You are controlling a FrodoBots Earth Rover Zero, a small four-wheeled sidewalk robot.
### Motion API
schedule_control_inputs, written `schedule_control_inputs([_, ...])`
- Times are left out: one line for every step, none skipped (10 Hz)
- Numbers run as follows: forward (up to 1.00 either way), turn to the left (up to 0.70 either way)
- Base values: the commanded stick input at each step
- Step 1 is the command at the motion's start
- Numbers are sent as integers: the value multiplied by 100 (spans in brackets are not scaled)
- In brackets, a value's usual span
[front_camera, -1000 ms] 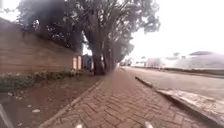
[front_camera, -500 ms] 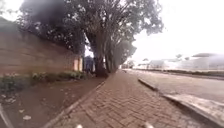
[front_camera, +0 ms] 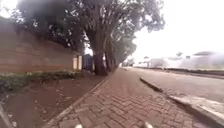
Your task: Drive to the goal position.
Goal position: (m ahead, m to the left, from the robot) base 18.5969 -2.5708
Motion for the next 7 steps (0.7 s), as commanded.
schedule_control_inputs([50,-24])
schedule_control_inputs([50,-47])
schedule_control_inputs([50,-50])
schedule_control_inputs([50,-50])
schedule_control_inputs([50,-50])
schedule_control_inputs([50,-50])
schedule_control_inputs([50,-50])
